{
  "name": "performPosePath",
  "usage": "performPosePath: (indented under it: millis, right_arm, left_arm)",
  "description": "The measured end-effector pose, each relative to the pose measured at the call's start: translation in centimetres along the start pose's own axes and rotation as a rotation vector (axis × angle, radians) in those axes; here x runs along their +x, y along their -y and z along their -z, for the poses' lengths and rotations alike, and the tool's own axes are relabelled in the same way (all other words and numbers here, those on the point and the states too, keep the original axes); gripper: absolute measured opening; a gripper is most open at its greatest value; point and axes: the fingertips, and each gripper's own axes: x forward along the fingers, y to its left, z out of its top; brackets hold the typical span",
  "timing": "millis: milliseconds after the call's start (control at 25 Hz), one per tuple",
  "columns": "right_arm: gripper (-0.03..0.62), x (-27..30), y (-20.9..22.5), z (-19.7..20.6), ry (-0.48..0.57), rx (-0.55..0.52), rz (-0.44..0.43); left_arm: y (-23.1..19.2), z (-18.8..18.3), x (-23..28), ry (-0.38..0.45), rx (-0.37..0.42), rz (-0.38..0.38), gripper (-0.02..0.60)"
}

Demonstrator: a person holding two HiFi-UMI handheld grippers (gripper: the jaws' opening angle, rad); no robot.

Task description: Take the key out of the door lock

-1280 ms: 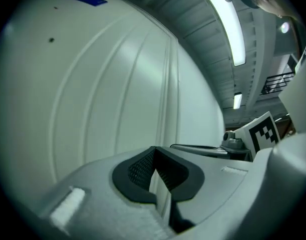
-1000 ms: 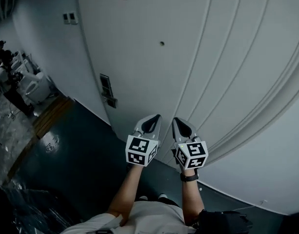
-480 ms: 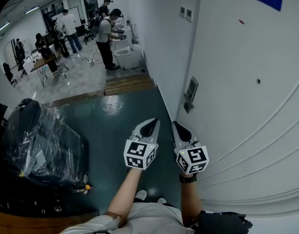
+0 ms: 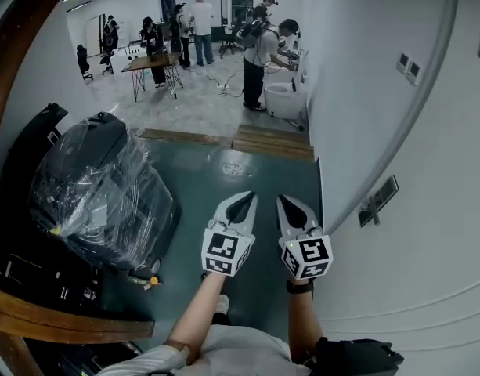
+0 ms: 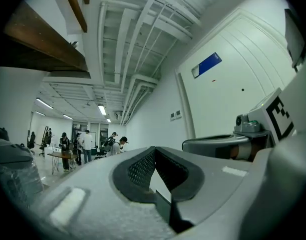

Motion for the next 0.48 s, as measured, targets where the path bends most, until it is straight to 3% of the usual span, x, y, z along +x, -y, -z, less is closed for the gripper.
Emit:
performPosePath:
  millis: [160, 320, 480]
  right_arm:
    - [0.006, 7.9, -1.4, -2.3, 0.026, -0.006, -0.047]
    - [0.006, 14.6, -3.1, 0.1, -0.048, -0.096, 0.009]
    - [0.006, 18.0, -3.7, 2.2, -0.092, -0.066, -0.013]
  left_arm:
    - [-7.8, -1.5, 1.5, 0.02, 0.003, -0.051, 0.002]
    - [-15.3, 0.3, 2.1, 0.028, 0.01, -0.096, 0.002]
    - [-18.8, 2.8, 3.0, -0.01, -0.021, -0.12, 0.0]
